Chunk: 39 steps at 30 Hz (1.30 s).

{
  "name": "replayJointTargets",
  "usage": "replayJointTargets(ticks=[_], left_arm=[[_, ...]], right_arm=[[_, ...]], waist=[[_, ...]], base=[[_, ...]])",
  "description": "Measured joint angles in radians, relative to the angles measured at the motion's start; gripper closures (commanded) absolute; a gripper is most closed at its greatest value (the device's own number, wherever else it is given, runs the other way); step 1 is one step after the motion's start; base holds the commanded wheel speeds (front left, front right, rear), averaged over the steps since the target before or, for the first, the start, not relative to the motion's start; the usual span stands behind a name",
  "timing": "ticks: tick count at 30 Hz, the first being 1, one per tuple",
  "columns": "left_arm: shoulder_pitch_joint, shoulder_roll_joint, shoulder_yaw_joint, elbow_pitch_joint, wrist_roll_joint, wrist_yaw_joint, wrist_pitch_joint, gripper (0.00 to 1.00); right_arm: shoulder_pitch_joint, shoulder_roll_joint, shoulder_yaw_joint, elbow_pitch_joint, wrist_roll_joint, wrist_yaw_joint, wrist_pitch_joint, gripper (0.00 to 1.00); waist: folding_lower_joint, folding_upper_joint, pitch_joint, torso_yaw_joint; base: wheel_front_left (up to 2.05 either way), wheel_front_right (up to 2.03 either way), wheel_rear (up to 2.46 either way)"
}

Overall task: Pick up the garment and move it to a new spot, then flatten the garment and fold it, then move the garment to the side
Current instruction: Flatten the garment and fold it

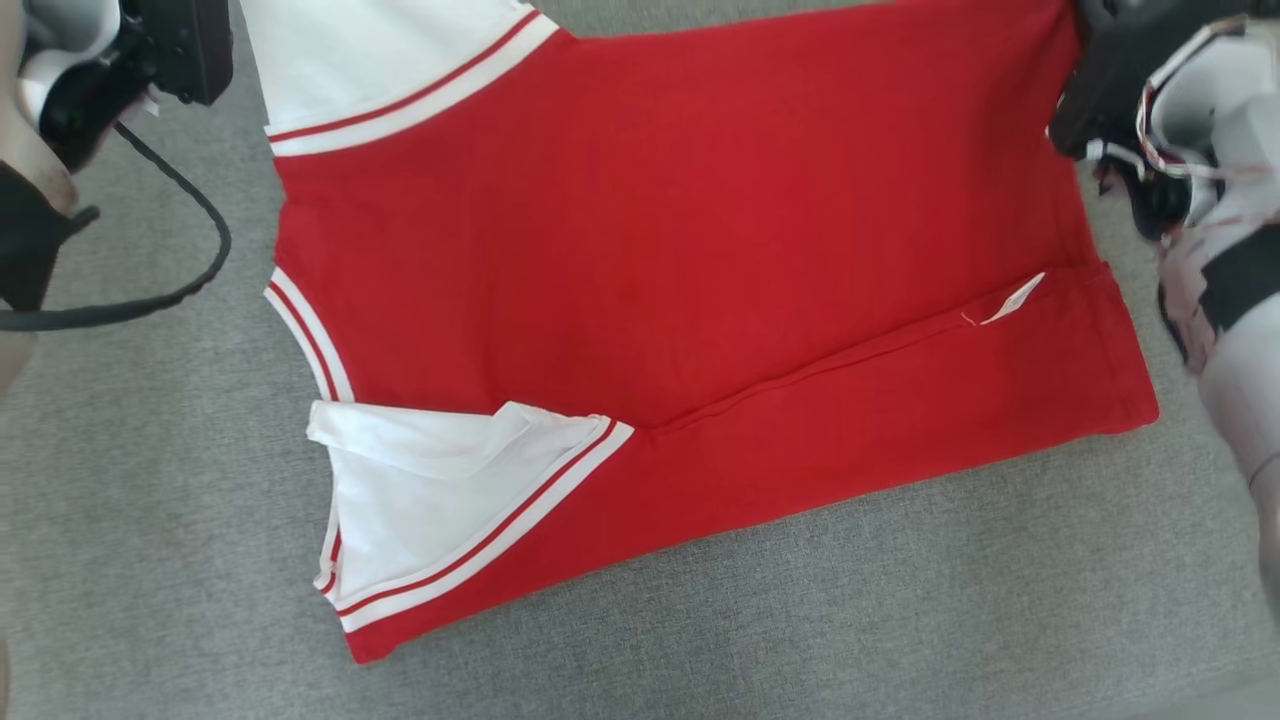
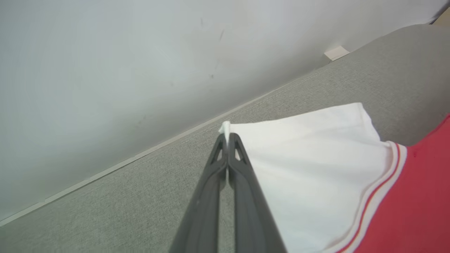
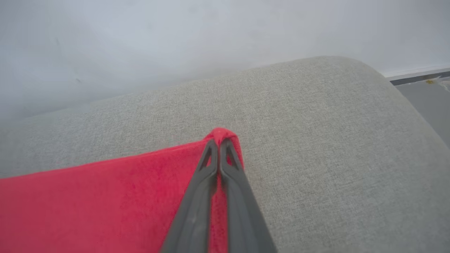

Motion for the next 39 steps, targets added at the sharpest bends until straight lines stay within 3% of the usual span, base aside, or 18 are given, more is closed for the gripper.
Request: replayJointTargets(ticks=[6,12,15,16,17,18,21,28,29,39], left_arm=[[0.094,0.02,0.028,-0.054,-0.088,-0.002,-0.012,1.0],[0.209,0.112,0.036,-0.217,-0.138,-0.002,-0.012,1.0],[0.292,0.167,0.054,-0.33,-0.172,0.025,-0.004,1.0],[0.357,0.2,0.063,-0.426,-0.206,0.053,0.007,1.0],[0.357,0.2,0.063,-0.426,-0.206,0.053,0.007,1.0],[0.425,0.235,0.069,-0.529,-0.227,0.091,0.02,1.0],[0.493,0.274,0.076,-0.638,-0.254,0.139,0.027,1.0],[0.704,0.396,0.106,-0.995,-0.305,0.311,0.019,1.0],[0.757,0.424,0.112,-1.076,-0.319,0.355,0.012,1.0],[0.958,0.487,0.13,-1.288,-0.371,0.486,-0.05,1.0]], right_arm=[[0.125,-0.042,0.01,-0.093,0.142,0.0,0.008,1.0],[0.244,-0.114,0.035,-0.211,0.273,0.0,0.039,1.0],[0.3,-0.146,0.058,-0.275,0.324,0.0,0.055,1.0],[0.331,-0.171,0.073,-0.313,0.351,0.0,0.063,1.0],[0.331,-0.171,0.073,-0.313,0.351,0.0,0.063,1.0],[0.359,-0.194,0.084,-0.343,0.371,0.0,0.064,1.0],[0.384,-0.214,0.096,-0.37,0.389,0.0,0.065,1.0],[0.453,-0.269,0.124,-0.433,0.417,0.0,0.063,1.0],[0.472,-0.281,0.127,-0.45,0.425,0.0,0.062,1.0],[0.578,-0.326,0.131,-0.526,0.461,0.0,0.063,1.0]], waist=[[-0.0001,0.0,-0.046,0.014],[-0.0002,-0.0001,-0.099,0.03],[-0.0003,-0.0001,-0.125,0.039],[-0.0003,-0.0001,-0.14,0.044],[-0.0003,-0.0001,-0.14,0.044],[-0.0003,-0.0001,-0.153,0.049],[-0.0003,-0.0001,-0.164,0.053],[-0.0003,-0.0001,-0.193,0.059],[-0.0003,-0.0001,-0.2,0.061],[-0.0001,-0.0001,-0.219,0.066]], base=[[0.0,0.0,0.0],[0.0,0.0,0.0],[0.0,0.0,0.0],[0.0,0.0,0.0],[0.0,0.0,0.0],[0.0,0.0,0.0],[0.0,0.0,0.0],[0.0,0.0,0.0],[0.0,0.0,0.0],[0.0,0.0,0.0]])
